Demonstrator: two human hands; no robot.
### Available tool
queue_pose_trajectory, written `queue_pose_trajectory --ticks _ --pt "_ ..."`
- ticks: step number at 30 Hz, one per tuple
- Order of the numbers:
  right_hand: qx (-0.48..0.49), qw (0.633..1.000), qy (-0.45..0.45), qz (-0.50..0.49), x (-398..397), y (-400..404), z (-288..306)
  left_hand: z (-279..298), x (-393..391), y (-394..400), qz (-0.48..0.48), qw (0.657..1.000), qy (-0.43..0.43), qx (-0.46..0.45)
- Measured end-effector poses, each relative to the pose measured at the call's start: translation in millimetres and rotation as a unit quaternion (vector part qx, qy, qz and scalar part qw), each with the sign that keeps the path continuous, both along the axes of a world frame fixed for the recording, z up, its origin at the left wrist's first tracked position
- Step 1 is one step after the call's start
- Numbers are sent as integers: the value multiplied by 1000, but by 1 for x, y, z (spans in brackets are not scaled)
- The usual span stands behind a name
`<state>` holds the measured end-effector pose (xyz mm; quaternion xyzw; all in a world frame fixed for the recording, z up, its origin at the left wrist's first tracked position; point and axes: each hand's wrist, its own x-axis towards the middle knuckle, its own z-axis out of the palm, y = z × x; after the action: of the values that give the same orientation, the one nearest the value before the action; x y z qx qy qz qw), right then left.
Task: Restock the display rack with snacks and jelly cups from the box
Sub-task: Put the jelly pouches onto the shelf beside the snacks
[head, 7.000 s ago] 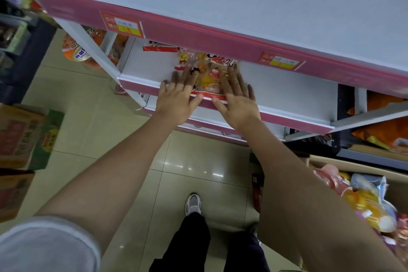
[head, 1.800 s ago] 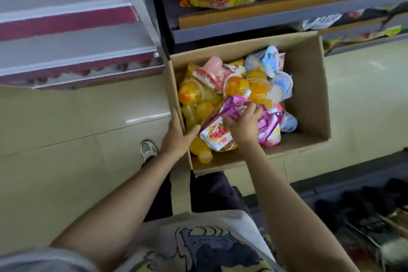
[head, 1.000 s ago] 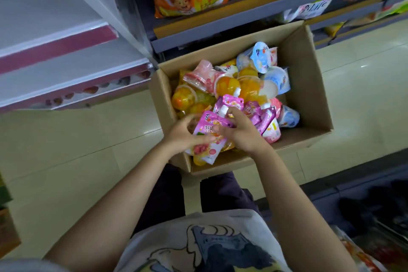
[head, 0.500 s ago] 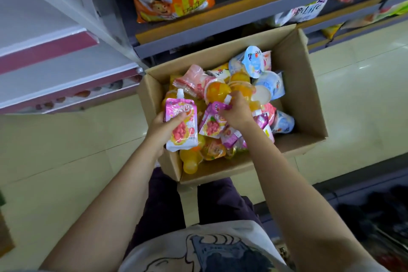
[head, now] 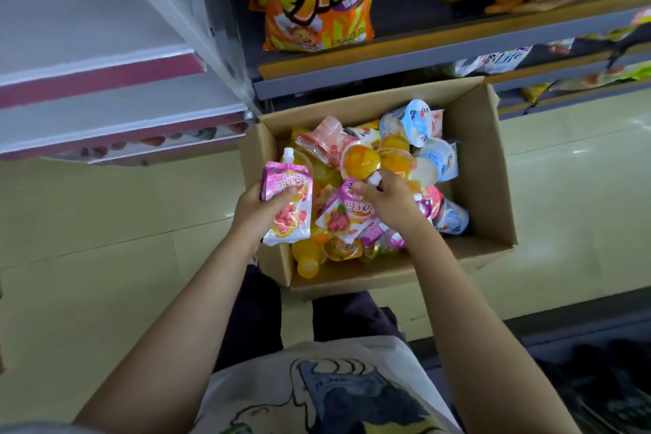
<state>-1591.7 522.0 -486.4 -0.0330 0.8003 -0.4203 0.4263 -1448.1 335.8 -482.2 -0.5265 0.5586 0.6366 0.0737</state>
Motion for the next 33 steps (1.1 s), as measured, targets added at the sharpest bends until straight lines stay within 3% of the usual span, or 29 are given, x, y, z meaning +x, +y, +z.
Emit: queue_pose_trajectory --ticks 5,8,12,17,19,22,28,30,33 --pt "-53 996 4 66 3 -30 64 20 13 -30 -50 996 55 49" --pt "-95 995 -9 14 22 -74 84 41 21 -45 -75 985 100 116" --pt "-83 993 69 -49 55 -150 96 69 41 -72 -93 971 151 162" --pt "-114 985 87 -100 107 -225 116 98 85 -126 -15 967 201 155" --pt "-97 991 53 -71 130 -243 118 105 103 -149 36 958 230 167" --pt "-109 987 -119 -14 162 -268 127 119 125 -181 65 950 260 160" --pt "-133 989 -57 -28 183 -305 139 135 143 -228 -21 947 258 192" --pt "-131 988 -57 -53 187 -316 138 139 145 -240 -59 955 235 170" --pt "-122 988 -33 -85 187 -326 127 133 145 -254 -36 975 191 106"
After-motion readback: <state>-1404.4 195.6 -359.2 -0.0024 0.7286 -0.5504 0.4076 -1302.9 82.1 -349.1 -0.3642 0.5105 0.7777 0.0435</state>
